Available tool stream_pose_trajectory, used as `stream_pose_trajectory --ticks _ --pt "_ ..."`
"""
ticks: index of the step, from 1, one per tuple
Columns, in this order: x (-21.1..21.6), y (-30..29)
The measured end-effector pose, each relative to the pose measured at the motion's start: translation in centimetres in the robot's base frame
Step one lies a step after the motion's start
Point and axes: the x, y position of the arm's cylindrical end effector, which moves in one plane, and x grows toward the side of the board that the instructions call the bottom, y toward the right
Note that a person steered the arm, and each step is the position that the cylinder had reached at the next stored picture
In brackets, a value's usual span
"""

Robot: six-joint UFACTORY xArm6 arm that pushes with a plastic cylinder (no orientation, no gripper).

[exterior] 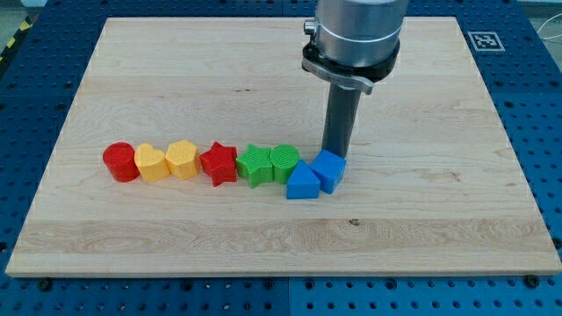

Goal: Point your arm above the green circle

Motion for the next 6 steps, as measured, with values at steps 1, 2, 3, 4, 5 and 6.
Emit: stream_pose_trajectory --ticks 1,2,3,4,5,6 --pt "1.7 -1.0" --pt "2.9 -1.9" --pt "3.0 -1.6" --pt "1.4 0.7" --pt "-1.2 1.3" --pt "-2.3 0.6"
